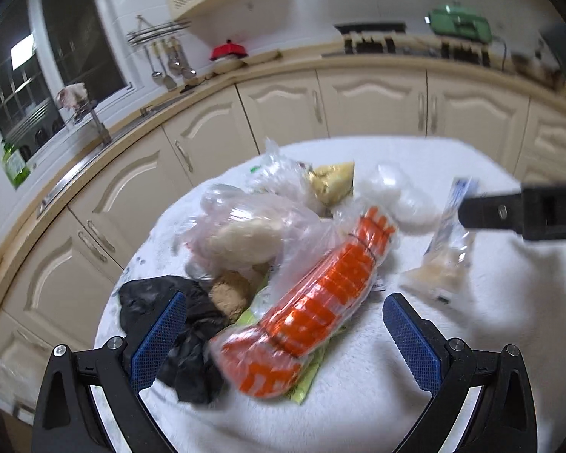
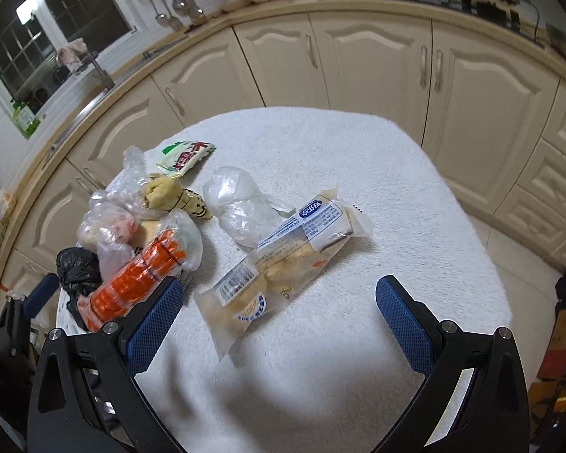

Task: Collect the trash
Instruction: 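Grasp the clear bread packet with the right gripper while the left grasps the orange sausage, then carry both packets to the blue bin and open both grippers over it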

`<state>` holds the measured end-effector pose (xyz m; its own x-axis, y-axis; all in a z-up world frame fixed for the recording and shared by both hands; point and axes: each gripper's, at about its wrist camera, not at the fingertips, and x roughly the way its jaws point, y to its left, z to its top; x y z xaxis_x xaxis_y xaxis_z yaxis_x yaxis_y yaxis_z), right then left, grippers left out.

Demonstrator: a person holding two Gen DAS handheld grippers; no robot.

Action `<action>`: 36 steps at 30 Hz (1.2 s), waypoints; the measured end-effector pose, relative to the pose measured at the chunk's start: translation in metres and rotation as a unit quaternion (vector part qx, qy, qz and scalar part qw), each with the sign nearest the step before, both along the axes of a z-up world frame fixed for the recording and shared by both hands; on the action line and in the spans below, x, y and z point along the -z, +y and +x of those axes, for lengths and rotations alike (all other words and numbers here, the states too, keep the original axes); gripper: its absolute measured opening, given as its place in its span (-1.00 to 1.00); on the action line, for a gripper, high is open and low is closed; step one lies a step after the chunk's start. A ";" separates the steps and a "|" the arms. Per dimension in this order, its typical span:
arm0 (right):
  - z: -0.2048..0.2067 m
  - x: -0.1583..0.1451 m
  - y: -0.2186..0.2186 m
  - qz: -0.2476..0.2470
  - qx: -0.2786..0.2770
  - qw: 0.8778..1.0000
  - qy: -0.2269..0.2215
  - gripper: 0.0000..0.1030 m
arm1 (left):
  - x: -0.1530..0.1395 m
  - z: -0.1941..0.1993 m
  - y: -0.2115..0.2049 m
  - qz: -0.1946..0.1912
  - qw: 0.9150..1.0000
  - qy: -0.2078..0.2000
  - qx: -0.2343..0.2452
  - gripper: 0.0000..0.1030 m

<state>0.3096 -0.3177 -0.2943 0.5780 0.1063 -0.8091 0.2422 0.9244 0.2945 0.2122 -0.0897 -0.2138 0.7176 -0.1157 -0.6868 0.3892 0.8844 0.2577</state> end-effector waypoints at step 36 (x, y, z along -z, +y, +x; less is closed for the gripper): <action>-0.043 0.035 -0.025 -0.009 -0.078 0.997 0.004 -0.44 | 0.035 0.032 0.022 -0.206 0.969 0.134 -0.036 -0.44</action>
